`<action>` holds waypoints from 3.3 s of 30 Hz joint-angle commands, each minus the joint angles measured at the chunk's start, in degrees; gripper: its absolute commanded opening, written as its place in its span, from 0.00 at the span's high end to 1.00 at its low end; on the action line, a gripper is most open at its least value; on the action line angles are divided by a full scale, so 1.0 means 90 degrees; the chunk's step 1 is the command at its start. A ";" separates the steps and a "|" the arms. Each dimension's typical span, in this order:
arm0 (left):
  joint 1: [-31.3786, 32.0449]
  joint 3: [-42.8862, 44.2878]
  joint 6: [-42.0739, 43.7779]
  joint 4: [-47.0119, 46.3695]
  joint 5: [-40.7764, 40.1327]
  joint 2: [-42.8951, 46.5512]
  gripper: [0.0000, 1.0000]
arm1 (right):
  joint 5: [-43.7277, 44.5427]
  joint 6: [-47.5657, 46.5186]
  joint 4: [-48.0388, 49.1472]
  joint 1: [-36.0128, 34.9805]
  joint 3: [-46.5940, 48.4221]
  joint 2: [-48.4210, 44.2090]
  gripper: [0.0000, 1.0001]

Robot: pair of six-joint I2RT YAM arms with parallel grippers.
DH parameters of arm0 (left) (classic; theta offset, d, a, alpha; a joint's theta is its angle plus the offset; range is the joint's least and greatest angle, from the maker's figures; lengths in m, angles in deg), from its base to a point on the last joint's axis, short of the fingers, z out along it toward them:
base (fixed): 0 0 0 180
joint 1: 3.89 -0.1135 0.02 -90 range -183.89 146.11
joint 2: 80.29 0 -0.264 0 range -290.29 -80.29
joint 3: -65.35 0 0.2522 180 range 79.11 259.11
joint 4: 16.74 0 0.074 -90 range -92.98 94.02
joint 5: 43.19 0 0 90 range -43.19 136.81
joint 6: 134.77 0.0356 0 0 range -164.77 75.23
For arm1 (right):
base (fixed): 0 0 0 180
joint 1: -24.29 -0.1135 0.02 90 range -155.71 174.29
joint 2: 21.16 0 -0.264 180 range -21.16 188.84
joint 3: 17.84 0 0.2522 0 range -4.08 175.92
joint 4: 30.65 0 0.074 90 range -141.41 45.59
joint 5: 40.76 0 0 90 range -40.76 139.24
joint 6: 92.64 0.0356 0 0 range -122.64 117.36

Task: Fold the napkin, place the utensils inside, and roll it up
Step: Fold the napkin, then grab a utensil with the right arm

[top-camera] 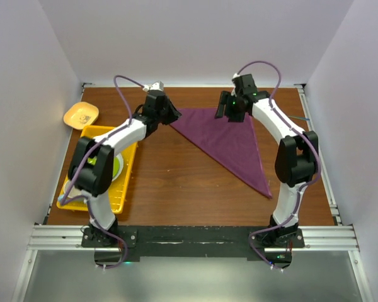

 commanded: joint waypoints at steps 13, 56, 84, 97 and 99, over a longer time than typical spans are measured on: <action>-0.1107 0.2250 0.0218 0.0058 0.0428 -0.2449 0.90 | 0.0116 -0.0253 -0.2070 0.0068 -0.2236 -0.1514 0.41; -0.1469 0.3676 0.1253 0.1435 0.0838 -0.2695 0.72 | 0.1719 0.1252 -0.2382 0.2080 -0.4628 -0.3682 0.56; -0.0766 -0.0736 0.1263 0.0986 0.3473 0.3428 0.43 | 0.0956 0.0892 -0.1133 0.1474 -0.4378 -0.4868 0.25; -0.0746 -0.1754 0.1058 0.0380 0.4081 0.4083 0.42 | 0.2089 -0.2816 0.0343 0.1630 -0.1195 -0.0972 0.20; -0.0746 -0.1851 0.1048 0.0390 0.4032 0.4142 0.42 | 0.2846 -0.3278 0.0526 0.1640 -0.0803 -0.0637 0.19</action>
